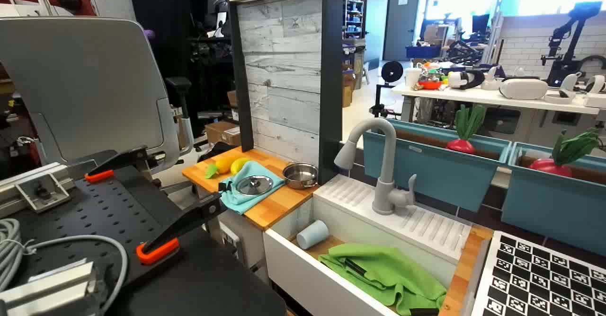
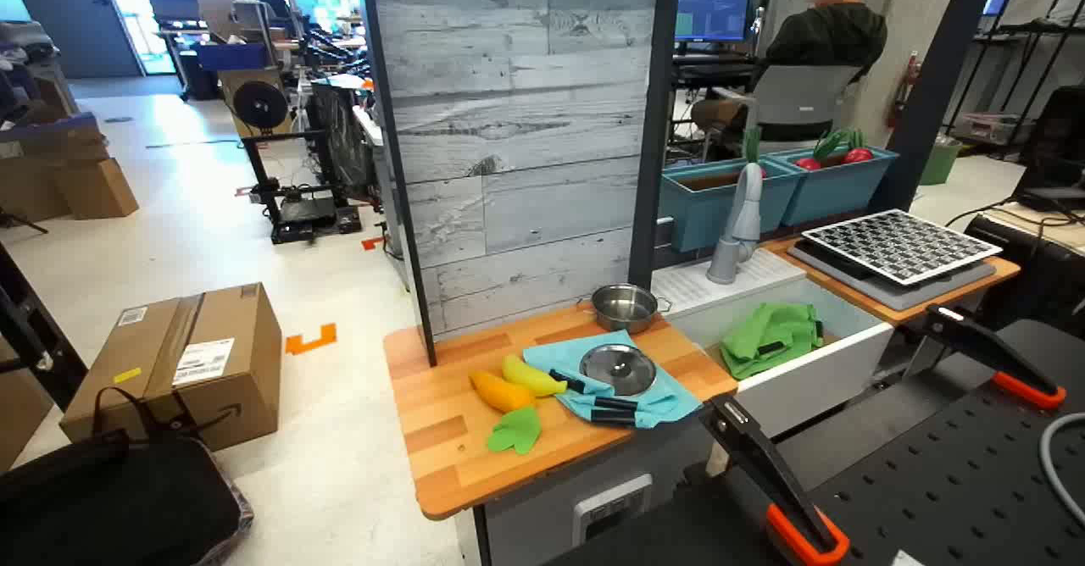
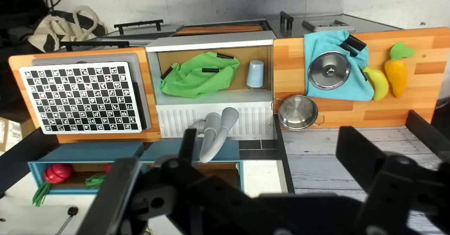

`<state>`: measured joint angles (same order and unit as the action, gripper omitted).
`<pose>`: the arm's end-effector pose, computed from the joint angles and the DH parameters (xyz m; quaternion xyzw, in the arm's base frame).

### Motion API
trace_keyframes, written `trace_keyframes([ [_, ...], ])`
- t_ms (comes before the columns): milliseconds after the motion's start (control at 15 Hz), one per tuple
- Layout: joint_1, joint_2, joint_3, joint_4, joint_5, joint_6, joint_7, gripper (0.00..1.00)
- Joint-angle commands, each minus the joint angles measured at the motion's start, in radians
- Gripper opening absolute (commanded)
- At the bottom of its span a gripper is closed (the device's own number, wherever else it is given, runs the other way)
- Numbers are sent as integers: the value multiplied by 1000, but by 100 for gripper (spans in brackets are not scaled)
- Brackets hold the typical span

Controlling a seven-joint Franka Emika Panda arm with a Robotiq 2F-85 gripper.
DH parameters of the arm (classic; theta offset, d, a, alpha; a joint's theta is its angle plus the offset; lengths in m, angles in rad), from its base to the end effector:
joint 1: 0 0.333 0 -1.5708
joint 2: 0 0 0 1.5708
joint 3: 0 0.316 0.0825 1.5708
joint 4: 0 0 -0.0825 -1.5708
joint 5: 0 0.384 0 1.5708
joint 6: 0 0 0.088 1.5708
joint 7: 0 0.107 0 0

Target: Cover the pot with the silver lid

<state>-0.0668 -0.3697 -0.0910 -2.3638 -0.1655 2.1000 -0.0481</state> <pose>0.4390 -0.0799 0.4775 0.9969 -0.0145 0.0467 0.0620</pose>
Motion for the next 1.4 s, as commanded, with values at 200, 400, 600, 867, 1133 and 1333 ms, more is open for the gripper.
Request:
trace_keyframes([
  [200, -7, 0, 7, 2, 3, -2, -2, 100],
  [400, -7, 0, 7, 2, 3, -2, -2, 100],
  [600, -4, 13, 9, -4, 12, 23, 10, 100],
  [867, 17, 62, 46, -46, 13, 122, 49, 100],
  [1133, 52, 202, 81, -66, 43, 275, 91, 100],
  [1333, 74, 334, 101, -81, 72, 450, 121, 100],
])
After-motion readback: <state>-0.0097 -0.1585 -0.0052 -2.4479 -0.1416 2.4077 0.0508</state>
